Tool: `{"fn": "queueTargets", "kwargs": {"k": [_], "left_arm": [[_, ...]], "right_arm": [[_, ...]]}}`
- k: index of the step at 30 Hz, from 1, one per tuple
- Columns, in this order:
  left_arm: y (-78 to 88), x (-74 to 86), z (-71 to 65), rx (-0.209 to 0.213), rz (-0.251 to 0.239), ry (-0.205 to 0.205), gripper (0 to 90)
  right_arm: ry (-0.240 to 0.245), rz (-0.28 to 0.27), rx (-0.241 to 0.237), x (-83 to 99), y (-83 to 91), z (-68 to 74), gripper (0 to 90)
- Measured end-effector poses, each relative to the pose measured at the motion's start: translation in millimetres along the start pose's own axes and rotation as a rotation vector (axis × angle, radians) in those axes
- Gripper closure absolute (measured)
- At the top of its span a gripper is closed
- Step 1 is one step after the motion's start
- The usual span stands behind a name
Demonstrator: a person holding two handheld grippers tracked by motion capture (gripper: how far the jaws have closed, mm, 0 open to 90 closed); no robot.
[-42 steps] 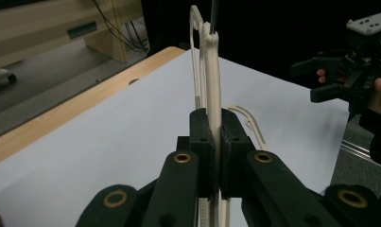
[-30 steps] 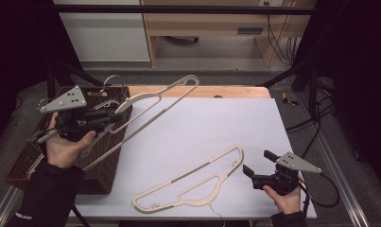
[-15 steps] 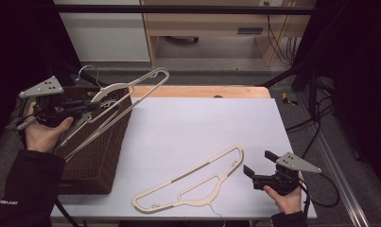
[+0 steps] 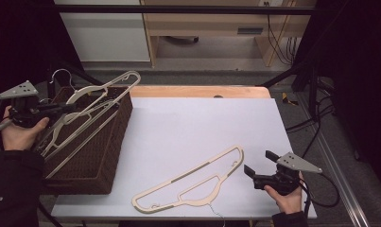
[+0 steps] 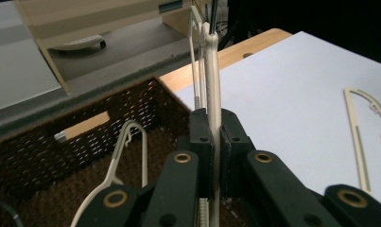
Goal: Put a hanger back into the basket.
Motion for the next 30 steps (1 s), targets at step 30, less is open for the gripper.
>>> {"fn": "queueTargets", "kwargs": {"k": [30], "left_arm": [[-7.6,71.2,29.7,-0.041,0.129,0.054,86.0]], "right_arm": [[0.000,0.014,0.006,2.7,-2.2,-0.8,4.0]]}}
Point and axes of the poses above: each handheld gripper's, and its own axes: y roughly backward along the jaws, x roughly out of its underside, z roughly to its left, the point moved 3 cm from there along -y, roughly forward along the jaws, and after that the axes turned 9 degrees about -x, right-handed, at the moved point
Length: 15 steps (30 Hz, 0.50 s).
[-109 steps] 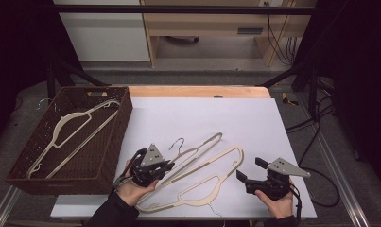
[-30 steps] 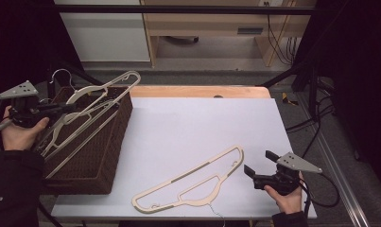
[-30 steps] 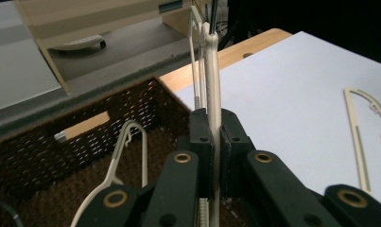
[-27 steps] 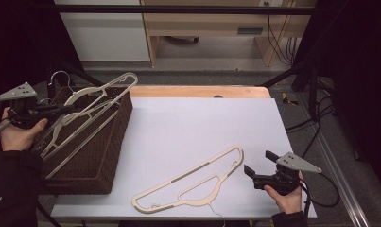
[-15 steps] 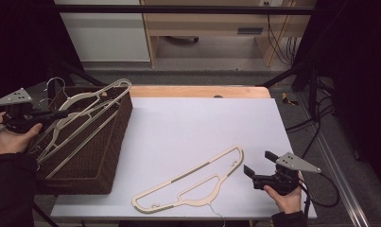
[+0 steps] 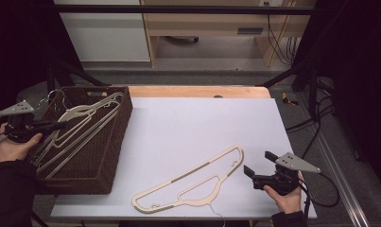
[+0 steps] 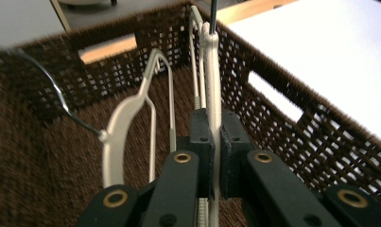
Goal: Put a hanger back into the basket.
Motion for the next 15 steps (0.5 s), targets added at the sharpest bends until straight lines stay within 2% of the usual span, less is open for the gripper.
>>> {"fn": "queueTargets", "kwargs": {"k": [6,8,14,15], "left_arm": [[-9.2,10.1,-3.6,-0.018,0.032,0.005,85.7],[-14.0,15.5,-4.8,-0.031,0.039,0.023,85.4],[-22.7,24.2,-4.8,-0.061,0.060,0.033,84.8],[-23.5,26.6,-4.3,-0.061,0.075,0.050,84.5]], "right_arm": [[0.000,-0.002,-0.002,0.1,0.4,0.2,4.0],[0.003,-0.002,-0.004,0.1,0.2,0.3,4.0],[-0.004,-0.004,0.000,-0.1,1.1,0.2,4.0],[-0.002,-0.005,0.000,-0.1,1.0,0.3,4.0]]}}
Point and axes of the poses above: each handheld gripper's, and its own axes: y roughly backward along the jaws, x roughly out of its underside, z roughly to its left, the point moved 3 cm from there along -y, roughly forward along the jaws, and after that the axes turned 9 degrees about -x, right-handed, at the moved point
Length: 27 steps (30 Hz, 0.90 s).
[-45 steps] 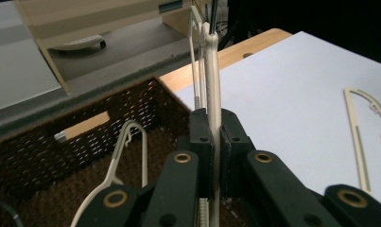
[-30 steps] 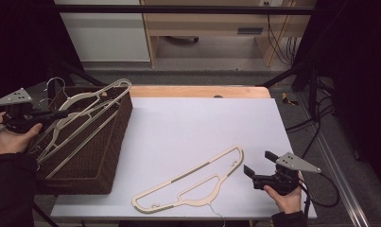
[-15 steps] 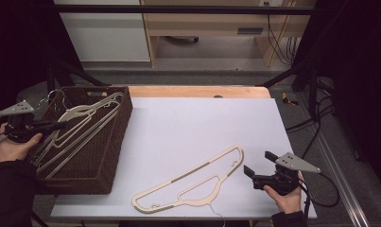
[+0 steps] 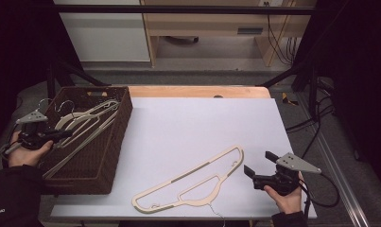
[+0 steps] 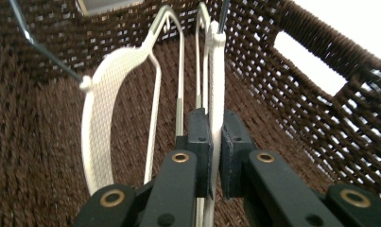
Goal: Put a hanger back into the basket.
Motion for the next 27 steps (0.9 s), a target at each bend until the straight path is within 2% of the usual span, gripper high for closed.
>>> {"fn": "queueTargets", "kwargs": {"k": [1,7,8,11,12,14,19,22,25,27], "left_arm": [[0.0,0.0,0.0,0.000,0.000,0.000,84.2],[-4.9,10.1,6.3,-0.085,0.068,0.047,82.1],[-4.6,10.7,7.3,-0.090,0.064,0.063,81.8],[-2.3,10.2,8.8,-0.098,0.069,0.076,80.3],[0.5,9.4,8.9,-0.122,0.070,0.076,80.3],[4.2,8.9,8.9,-0.142,0.066,0.078,77.5],[19.0,7.8,7.2,-0.191,0.028,0.105,71.0],[28.9,5.8,0.2,-0.187,-0.022,0.120,69.6],[38.6,1.7,-11.1,-0.169,-0.064,0.107,66.0],[45.4,-2.9,-23.3,-0.148,-0.105,0.094,64.3]], "right_arm": [[0.000,0.000,0.000,0.0,0.0,0.0,4.0],[-0.001,0.002,-0.003,0.4,-0.7,0.9,4.0],[-0.002,0.003,-0.002,0.4,-0.7,0.9,4.0],[0.002,0.002,-0.006,0.6,-0.8,0.8,4.0],[0.000,0.004,-0.004,0.7,-1.0,0.9,4.0],[-0.004,0.003,-0.006,0.7,-1.5,2.0,3.9],[-0.002,0.001,-0.006,0.4,-1.2,2.5,3.9],[0.001,0.001,-0.005,0.2,-0.5,2.5,3.9],[0.002,-0.003,-0.003,-0.1,0.5,2.6,3.9],[0.002,-0.003,-0.003,-0.2,1.2,3.3,3.9]]}}
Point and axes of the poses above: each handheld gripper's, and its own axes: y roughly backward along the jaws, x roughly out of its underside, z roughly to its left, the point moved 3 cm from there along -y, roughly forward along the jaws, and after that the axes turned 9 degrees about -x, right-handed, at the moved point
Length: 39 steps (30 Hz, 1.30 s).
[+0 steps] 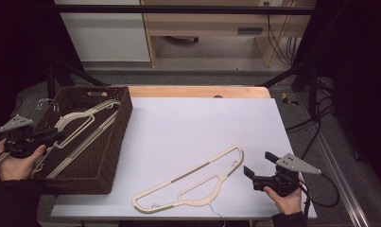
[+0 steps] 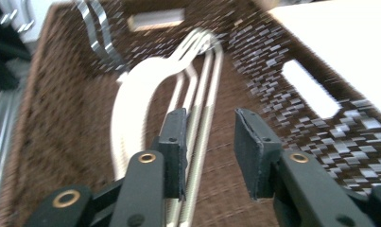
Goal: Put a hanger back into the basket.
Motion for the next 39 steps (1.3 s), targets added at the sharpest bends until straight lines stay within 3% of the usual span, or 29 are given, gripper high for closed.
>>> {"fn": "queueTargets", "kwargs": {"k": [4,5,8,12,15,17,18,19,21,22,25,28,33,39], "left_arm": [[12.3,-8.1,-22.9,0.036,-0.070,-0.012,57.5],[12.3,-8.1,-22.9,0.036,-0.070,-0.012,56.1],[18.4,-14.9,-52.3,0.111,-0.135,-0.003,49.9],[17.6,-17.9,-80.3,0.162,-0.177,-0.015,43.9],[17.4,-19.9,-105.8,0.232,-0.215,-0.022,38.5],[17.6,-20.5,-119.9,0.260,-0.232,-0.035,32.8],[17.6,-20.5,-119.9,0.260,-0.232,-0.035,30.9],[17.0,-20.2,-133.5,0.291,-0.244,-0.048,28.3],[14.8,-20.1,-145.5,0.297,-0.257,-0.063,25.4],[14.8,-20.1,-145.5,0.297,-0.257,-0.063,24.8],[8.2,-19.3,-163.5,0.339,-0.266,-0.060,21.6],[5.5,-17.4,-172.1,0.351,-0.264,-0.070,16.5],[1.9,-7.2,-197.3,0.397,-0.256,-0.087,10.2],[-3.4,6.9,-219.1,0.434,-0.231,-0.133,8.2]], "right_arm": [[0.000,-0.001,0.004,-0.3,1.2,0.7,3.9],[0.000,-0.001,0.004,-0.3,1.2,0.7,3.9],[-0.001,-0.003,0.000,-1.0,1.0,1.6,3.7],[-0.008,-0.003,0.000,-0.8,1.4,2.3,3.6],[-0.005,-0.002,0.000,-0.3,1.9,2.4,3.6],[-0.008,0.000,0.002,0.6,2.1,3.6,3.6],[-0.008,0.000,0.002,0.6,2.1,3.6,3.6],[-0.007,0.005,-0.006,2.1,2.5,4.7,3.6],[-0.015,0.010,-0.001,4.4,2.9,5.9,3.5],[-0.015,0.010,-0.001,4.4,2.9,5.9,3.5],[-0.023,0.014,0.003,8.7,5.3,5.9,3.6],[-0.024,0.015,0.005,10.1,7.1,5.8,3.6],[-0.019,0.020,0.001,9.7,6.0,9.8,3.7],[-0.005,0.027,-0.021,7.4,1.1,20.3,4.8]]}}
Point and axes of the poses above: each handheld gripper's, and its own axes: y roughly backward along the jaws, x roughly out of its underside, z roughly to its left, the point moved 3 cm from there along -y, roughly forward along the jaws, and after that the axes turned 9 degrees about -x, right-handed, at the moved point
